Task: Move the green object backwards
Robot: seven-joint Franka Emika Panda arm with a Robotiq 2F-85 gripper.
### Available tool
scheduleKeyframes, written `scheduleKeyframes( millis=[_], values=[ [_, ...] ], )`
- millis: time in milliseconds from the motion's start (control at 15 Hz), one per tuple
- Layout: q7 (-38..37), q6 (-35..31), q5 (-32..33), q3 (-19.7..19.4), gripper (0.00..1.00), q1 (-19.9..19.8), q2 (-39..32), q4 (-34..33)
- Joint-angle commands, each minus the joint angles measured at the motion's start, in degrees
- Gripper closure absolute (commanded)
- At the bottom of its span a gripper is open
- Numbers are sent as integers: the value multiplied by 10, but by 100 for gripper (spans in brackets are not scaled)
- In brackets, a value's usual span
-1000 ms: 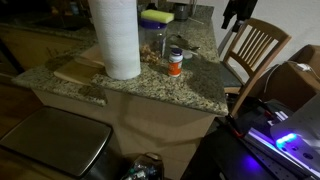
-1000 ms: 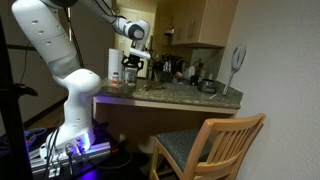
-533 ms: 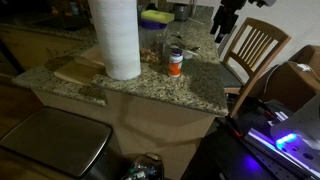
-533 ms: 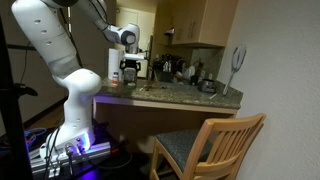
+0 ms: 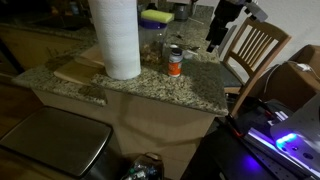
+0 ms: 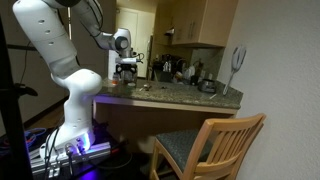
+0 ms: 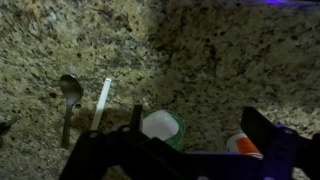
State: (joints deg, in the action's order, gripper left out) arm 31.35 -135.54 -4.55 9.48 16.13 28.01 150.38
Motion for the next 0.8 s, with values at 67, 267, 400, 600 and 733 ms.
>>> scheduleKeyframes(
  millis=[67,267,400,600,733],
  values=[
    [-48,-49,-32,-32,0,21,-46,-10],
    [-80,-91,-43,-36,0,20,-50,3],
    [-94,-98,-36,-35,0,14,-50,3],
    [-93,-81,-29,-39,0,16,-46,-1],
    [-93,-81,-30,-43,0,15,-46,-1]
  ],
)
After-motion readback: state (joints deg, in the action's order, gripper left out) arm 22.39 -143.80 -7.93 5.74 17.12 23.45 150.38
